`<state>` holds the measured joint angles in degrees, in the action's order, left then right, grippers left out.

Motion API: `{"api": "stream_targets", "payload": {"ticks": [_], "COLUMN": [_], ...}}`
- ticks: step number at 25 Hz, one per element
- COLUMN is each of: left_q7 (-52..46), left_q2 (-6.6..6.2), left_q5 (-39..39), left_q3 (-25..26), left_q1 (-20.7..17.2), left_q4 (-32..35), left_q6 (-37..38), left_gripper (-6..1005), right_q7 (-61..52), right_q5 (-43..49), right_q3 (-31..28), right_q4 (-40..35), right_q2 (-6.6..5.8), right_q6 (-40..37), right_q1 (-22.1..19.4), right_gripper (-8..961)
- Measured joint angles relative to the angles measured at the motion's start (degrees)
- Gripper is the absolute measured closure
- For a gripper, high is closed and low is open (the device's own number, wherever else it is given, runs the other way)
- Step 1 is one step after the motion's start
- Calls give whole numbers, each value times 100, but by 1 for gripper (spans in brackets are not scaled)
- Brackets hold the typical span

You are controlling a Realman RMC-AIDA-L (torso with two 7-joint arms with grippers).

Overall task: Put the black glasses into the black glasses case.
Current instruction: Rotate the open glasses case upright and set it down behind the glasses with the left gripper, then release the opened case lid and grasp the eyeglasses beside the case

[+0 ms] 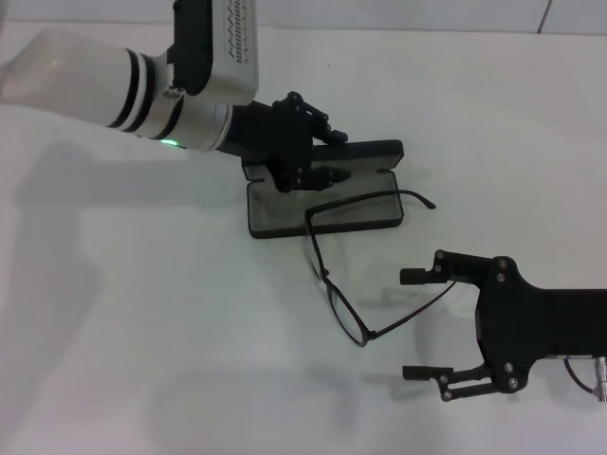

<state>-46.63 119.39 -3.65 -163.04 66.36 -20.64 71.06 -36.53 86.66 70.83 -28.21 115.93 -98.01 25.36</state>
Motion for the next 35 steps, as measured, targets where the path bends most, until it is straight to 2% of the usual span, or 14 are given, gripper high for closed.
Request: {"api": "stream_targets", "payload": {"ticks": [4, 6, 8, 11, 16, 18, 22, 26, 31, 35], "left_q7": [40, 125, 231, 506, 821, 767, 690, 588, 523, 557], "left_q2": [-24, -65, -113, -143, -8, 7, 1, 20, 17, 18], "left_q5": [275, 677, 1427, 2722, 4056, 4537, 5437, 5747, 5768, 5667], "left_q3": [0, 0, 6, 10, 9, 9, 9, 9, 9, 9], "left_q1": [-25, -136, -396, -1005, -1998, -2366, -3020, -3412, -3495, -3378], "left_q4": [-42, -43, -38, 112, 466, 663, 1023, 1063, 1072, 1076], "left_q6": [365, 680, 1016, 1455, 1856, 1939, 1966, 1968, 1946, 1878], "left_gripper": [606, 581, 556, 519, 515, 515, 515, 515, 514, 514], "right_q7": [1, -2, -9, -6, -173, -531, -1907, -4094, -7421, -8982], "right_q5": [-107, -302, -594, -836, -825, -667, 207, 957, 2586, 3365], "right_q3": [-3, -7, -8, -9, -9, -5, 52, 413, 837, 1023], "right_q4": [34, 67, 82, -1, -711, -1225, -2339, -3238, -4697, -5493], "right_q2": [0, 0, 0, -7, -88, -104, -53, -29, -30, -27], "right_q6": [51, 67, 73, 76, 274, 627, 1398, 1695, 1561, 972], "right_q1": [-2, -4, -4, -10, 24, 63, 278, 652, 1027, 1264], "right_gripper": [127, 127, 127, 127, 128, 128, 128, 128, 128, 128]}}
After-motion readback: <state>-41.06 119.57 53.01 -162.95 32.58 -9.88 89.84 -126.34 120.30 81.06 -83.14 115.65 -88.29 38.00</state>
